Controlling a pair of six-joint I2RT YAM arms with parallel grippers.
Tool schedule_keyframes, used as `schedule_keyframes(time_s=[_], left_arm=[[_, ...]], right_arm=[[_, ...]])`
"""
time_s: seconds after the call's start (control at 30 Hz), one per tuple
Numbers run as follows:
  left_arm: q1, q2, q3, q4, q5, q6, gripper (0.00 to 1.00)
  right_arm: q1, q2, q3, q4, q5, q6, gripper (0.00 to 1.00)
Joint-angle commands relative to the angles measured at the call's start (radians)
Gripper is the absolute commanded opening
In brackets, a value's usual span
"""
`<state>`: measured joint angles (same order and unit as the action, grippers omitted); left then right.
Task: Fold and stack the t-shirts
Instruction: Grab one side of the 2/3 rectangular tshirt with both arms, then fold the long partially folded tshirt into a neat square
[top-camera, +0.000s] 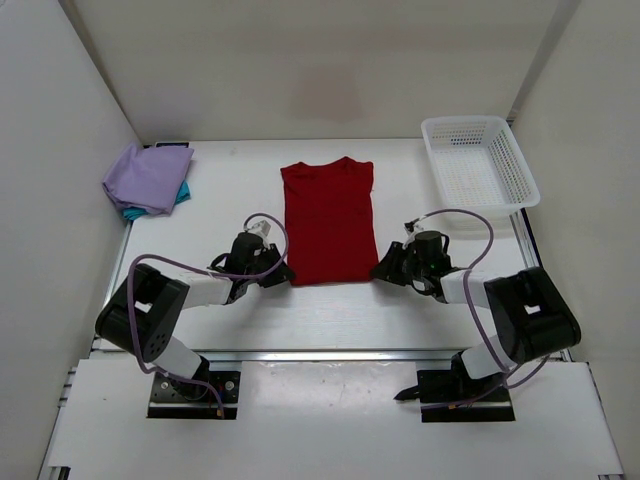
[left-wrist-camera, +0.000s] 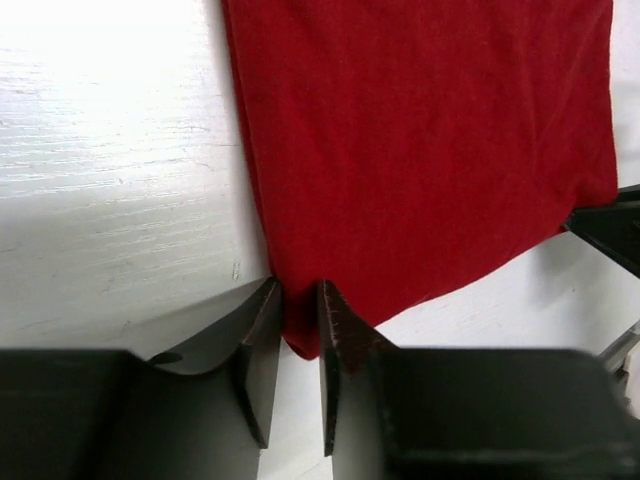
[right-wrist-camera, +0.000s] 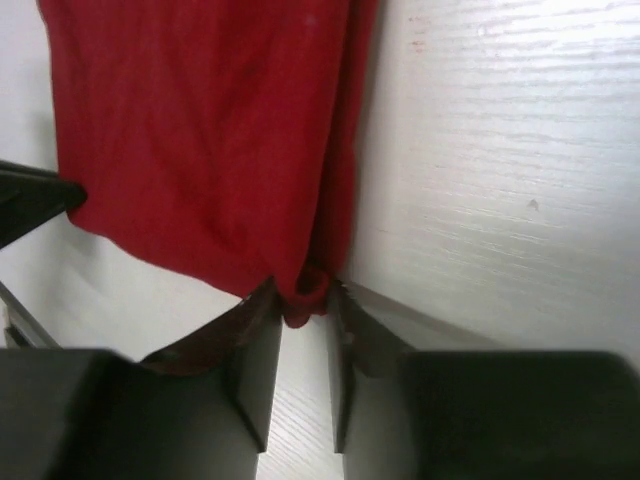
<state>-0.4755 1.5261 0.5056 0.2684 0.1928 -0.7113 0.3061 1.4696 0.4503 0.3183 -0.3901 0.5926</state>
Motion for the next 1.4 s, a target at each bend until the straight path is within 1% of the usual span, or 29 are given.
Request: schedule_keyframes(time_s=[0.0,0.03,0.1,0.13,0.17,0.23,0.37,0.47,0.53,0.57,0.6,0.67,0.73,0.77,0.8,0.83,0.87,0.9,0.93,0.97,1.0,1.07,1.1,1.13,1.2,1.27,1.3,1.33,1.37], left_arm=[[-0.006,0.014,-0.016,-0.071,0.022,0.009,0.27],[-0.006,0.009,-0.013,-0.07,0.023,0.006,0.23],[-0.008,0.006,-0.013,-0.078,0.036,0.006,0.13],[-0.006,0.002,-0.015,-0.089,0.037,0.006,0.11],[-0.003,-0.013,-0.022,-0.098,0.04,0.004,0.05],[0.003,-0.052,-0.039,-0.126,0.04,0.01,0.0],[0.0,-0.18,-0.108,-0.184,0.039,0.019,0.0],[-0.015,-0.291,-0.159,-0.261,0.048,0.03,0.0],[-0.022,-0.371,-0.19,-0.332,0.066,0.032,0.0],[-0.035,-0.424,-0.197,-0.386,0.08,0.032,0.0],[-0.038,-0.598,-0.176,-0.531,0.076,0.021,0.0],[-0.026,-0.658,-0.145,-0.569,0.088,0.018,0.0],[0.012,-0.664,-0.038,-0.597,0.12,0.029,0.0],[0.037,-0.652,-0.009,-0.588,0.138,0.036,0.0],[0.061,-0.611,0.048,-0.569,0.155,0.036,0.0],[0.069,-0.554,0.107,-0.533,0.166,0.039,0.0],[0.093,-0.517,0.134,-0.508,0.192,0.029,0.0],[0.095,-0.421,0.186,-0.467,0.195,0.015,0.0],[0.109,-0.382,0.248,-0.433,0.171,0.016,0.0],[0.127,-0.304,0.298,-0.402,0.171,0.012,0.0],[0.146,-0.266,0.321,-0.376,0.192,-0.003,0.0],[0.195,-0.113,0.414,-0.325,0.175,-0.02,0.0],[0.201,-0.034,0.447,-0.31,0.157,-0.027,0.0],[0.222,0.003,0.502,-0.305,0.154,-0.036,0.0],[0.245,0.141,0.62,-0.314,0.119,-0.037,0.0],[0.268,0.242,0.707,-0.324,0.112,-0.04,0.0],[0.273,0.297,0.75,-0.324,0.103,-0.046,0.0],[0.288,0.316,0.78,-0.328,0.088,-0.059,0.0],[0.299,0.36,0.803,-0.298,0.086,-0.072,0.0]], right_arm=[[0.011,0.052,-0.007,0.033,-0.006,0.016,0.21],[0.016,0.058,-0.007,0.028,-0.001,0.013,0.12],[0.033,0.052,-0.015,0.034,0.008,0.024,0.03],[0.036,0.038,-0.022,0.028,0.013,0.023,0.0],[0.054,0.019,-0.025,0.012,0.031,0.024,0.0],[0.074,-0.035,-0.051,-0.018,0.049,0.019,0.0],[0.117,-0.187,-0.128,-0.106,0.092,0.039,0.0],[0.206,-0.309,-0.173,-0.195,0.141,0.073,0.01],[0.299,-0.374,-0.182,-0.272,0.187,0.099,0.0],[0.326,-0.432,-0.176,-0.318,0.21,0.111,0.0],[0.403,-0.562,-0.151,-0.441,0.249,0.148,0.0],[0.396,-0.597,-0.113,-0.474,0.235,0.136,0.0],[0.332,-0.606,-0.043,-0.511,0.223,0.098,0.0],[0.288,-0.592,0.017,-0.522,0.215,0.052,0.0],[0.269,-0.548,0.084,-0.536,0.189,0.033,0.0],[0.208,-0.496,0.12,-0.539,0.174,-0.014,0.0],[0.188,-0.465,0.184,-0.539,0.143,-0.049,0.0],[0.129,-0.394,0.259,-0.536,0.125,-0.086,0.0],[0.104,-0.32,0.336,-0.522,0.096,-0.1,0.0],[0.07,-0.234,0.372,-0.519,0.074,-0.121,0.0],[0.038,-0.2,0.451,-0.513,0.062,-0.14,0.0],[0.004,-0.029,0.558,-0.51,0.042,-0.152,0.0],[-0.021,0.016,0.644,-0.516,0.031,-0.165,0.0],[-0.027,0.099,0.721,-0.516,0.014,-0.156,0.0],[-0.068,0.245,0.807,-0.501,-0.01,-0.16,0.0],[-0.084,0.344,0.905,-0.492,-0.047,-0.158,0.0],[-0.097,0.416,0.992,-0.508,-0.053,-0.168,0.0],[-0.102,0.454,1.084,-0.537,-0.064,-0.172,0.0],[-0.107,0.524,1.128,-0.573,-0.059,-0.18,0.0]])
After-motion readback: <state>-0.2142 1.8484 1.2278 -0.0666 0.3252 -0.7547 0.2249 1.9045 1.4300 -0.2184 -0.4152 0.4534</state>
